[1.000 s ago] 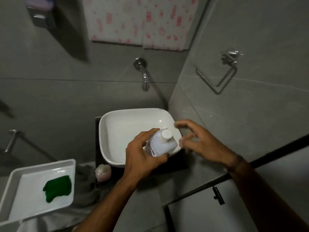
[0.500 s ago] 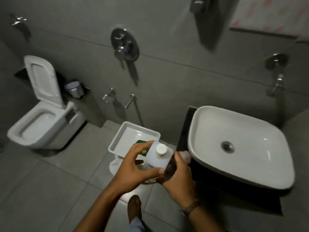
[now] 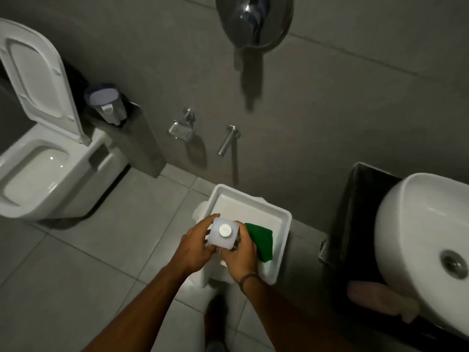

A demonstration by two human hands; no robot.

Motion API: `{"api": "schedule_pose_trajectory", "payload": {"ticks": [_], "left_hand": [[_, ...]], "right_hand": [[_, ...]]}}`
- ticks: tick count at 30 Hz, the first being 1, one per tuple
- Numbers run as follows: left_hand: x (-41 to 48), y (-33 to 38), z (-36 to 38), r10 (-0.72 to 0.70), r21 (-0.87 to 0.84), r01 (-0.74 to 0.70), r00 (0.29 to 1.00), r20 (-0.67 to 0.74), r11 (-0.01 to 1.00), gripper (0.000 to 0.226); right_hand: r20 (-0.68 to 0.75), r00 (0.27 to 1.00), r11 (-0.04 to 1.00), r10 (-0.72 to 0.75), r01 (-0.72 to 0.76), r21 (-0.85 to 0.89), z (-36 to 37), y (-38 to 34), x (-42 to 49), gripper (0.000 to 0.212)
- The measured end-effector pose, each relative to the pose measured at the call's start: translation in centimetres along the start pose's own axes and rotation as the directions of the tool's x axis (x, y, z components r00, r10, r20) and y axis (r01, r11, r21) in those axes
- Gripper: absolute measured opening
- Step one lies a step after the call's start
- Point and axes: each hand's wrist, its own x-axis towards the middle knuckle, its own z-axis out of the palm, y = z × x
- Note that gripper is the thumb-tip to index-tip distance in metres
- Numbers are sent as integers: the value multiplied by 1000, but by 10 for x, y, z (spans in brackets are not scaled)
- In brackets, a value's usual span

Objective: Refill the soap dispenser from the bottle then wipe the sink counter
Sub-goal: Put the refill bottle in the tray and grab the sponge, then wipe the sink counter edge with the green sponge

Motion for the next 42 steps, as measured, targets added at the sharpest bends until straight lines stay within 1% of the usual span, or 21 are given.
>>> {"api": "schedule_pose_trajectory", "payload": {"ticks": [5,9,14,17,19,21,23,24,25,26,27,28,29,30,31,33,34,36,38,40,42], "left_hand": [[40,-36,1,-40,85,33,995,86,996,63],[48,-45,0,-31,88,26,998,60,996,62],[49,-41,-1,-44,104,38,997,60,994,61],[49,-34,1,-56,80,52,997,53,995,67],[39,-28,3,-34,31,35,999,-31,999,74],[19,-30,8,-14,32,20,982,-189,999,81],[-10,-36,22,25,151,31,933,-360,988,70],[-26,-39,32,80,206,4,915,-394,978,59],[-41,-41,43,137,256,-45,925,-355,966,50],[-50,-41,53,170,326,-85,956,-239,941,59],[-55,-44,64,175,429,-134,983,-57,893,76],[-55,-49,74,161,536,-188,982,97,823,85],[-52,-52,83,131,629,-220,974,185,746,83],[-47,-56,92,125,695,-251,966,227,674,76],[-41,-60,99,118,737,-255,965,234,626,80],[-32,-68,111,58,791,-240,966,251,562,105],[-30,-75,114,61,811,-249,965,256,530,109],[-30,-83,117,-9,821,-236,960,281,520,105],[-30,-82,118,39,818,-238,966,256,524,103],[-31,-83,119,13,822,-232,965,264,521,105],[-30,-84,119,25,828,-256,959,282,499,112]], "right_hand": [[-46,998,999,33,-34,-22,31,25,39,65],[-73,997,999,31,-31,-6,43,28,45,78],[-85,996,999,38,-37,6,47,28,49,75],[-44,996,996,83,-82,34,42,29,47,78],[0,992,992,128,-128,21,34,33,46,87],[-17,991,988,132,-133,-82,18,41,43,94],[-74,997,956,37,-57,-288,-2,50,38,90],[-91,995,909,-42,0,-416,-12,54,36,86],[-88,989,845,-116,52,-532,-21,58,36,83],[-61,985,774,-164,90,-627,-31,61,38,81],[-16,984,705,-178,116,-700,-37,65,40,83],[39,985,642,-168,139,-754,-41,68,44,86],[93,984,588,-149,164,-792,-44,71,49,89],[141,981,547,-135,192,-815,-44,74,54,93],[183,974,515,-135,227,-826,-43,77,59,95],[250,956,455,-153,293,-841,-39,85,67,98],[273,950,427,-154,313,-848,-36,88,70,99],[293,947,382,-133,322,-866,-29,98,74,99],[279,950,358,-137,310,-881,-24,107,76,88],[269,948,332,-169,312,-890,-22,112,79,73],[278,940,297,-197,328,-897,-22,115,82,64]]}}
